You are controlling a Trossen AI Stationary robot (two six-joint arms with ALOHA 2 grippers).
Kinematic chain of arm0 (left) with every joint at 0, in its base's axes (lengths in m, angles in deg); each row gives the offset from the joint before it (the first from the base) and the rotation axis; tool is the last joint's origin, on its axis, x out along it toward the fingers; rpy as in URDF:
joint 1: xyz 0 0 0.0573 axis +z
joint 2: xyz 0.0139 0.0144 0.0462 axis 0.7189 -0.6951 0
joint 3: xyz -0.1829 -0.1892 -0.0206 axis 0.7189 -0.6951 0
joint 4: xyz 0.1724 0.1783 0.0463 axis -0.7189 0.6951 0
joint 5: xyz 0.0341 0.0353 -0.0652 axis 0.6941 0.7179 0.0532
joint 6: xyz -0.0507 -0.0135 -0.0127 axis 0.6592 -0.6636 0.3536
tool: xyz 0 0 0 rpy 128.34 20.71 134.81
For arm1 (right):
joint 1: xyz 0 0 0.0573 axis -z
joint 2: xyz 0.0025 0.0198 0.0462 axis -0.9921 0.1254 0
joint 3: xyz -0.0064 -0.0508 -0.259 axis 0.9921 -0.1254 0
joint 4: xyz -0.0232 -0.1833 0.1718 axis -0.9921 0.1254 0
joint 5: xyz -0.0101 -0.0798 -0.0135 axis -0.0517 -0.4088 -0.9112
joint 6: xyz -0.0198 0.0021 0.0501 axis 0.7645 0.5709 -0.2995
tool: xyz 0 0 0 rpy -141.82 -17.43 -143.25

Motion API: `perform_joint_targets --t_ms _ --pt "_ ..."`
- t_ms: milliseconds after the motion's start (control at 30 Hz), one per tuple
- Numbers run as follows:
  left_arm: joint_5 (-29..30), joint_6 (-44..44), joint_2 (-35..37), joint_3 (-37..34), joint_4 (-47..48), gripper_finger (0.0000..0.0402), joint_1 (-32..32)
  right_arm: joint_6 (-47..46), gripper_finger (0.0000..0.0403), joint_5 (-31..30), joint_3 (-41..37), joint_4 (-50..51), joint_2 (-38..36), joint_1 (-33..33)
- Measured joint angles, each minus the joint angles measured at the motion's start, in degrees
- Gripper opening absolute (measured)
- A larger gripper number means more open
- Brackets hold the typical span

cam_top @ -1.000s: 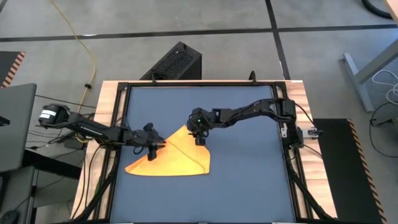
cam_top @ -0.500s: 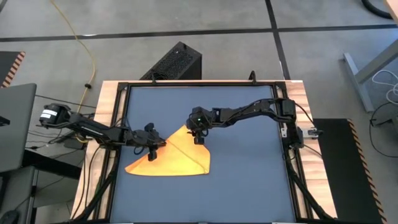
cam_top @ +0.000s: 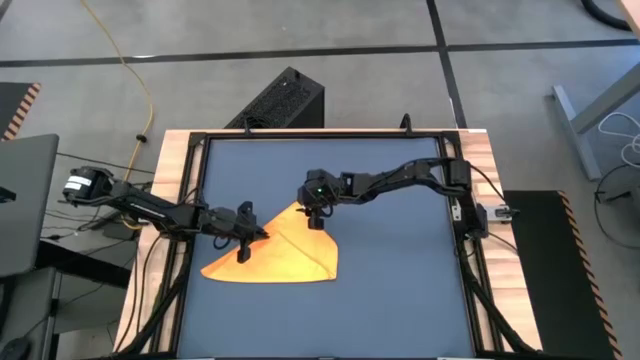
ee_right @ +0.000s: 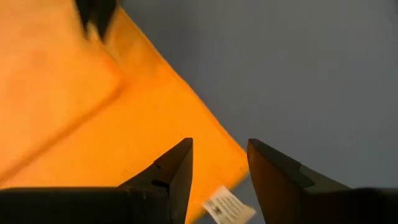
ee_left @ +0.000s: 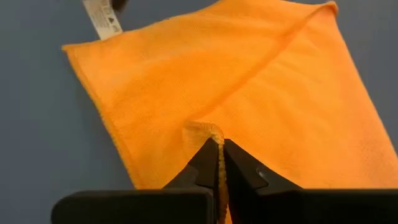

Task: Roll towel
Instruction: Roll the orange microfiber towel

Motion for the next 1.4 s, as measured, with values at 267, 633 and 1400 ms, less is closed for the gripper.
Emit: perform_joint_targets --t_ms 267,633,1400 --pt "-2.3 4.0 0.0 0.0 -1.4 0.0001 -2.2 -0.5 0.0197 1.4 0.0 -1.8 -0.1 2.9" --pt "-9.2 8.5 0.0 3.8 1.0 0.0001 -9.0 -0.7 0.0199 3.2 2.0 -4.7 7.7 2.9" --pt "-11.1 3.0 2.2 29.3 37.8 0.0000 -16.4 2.4 0.0019 -6.0 2.0 14.8 -7.0 7.6"
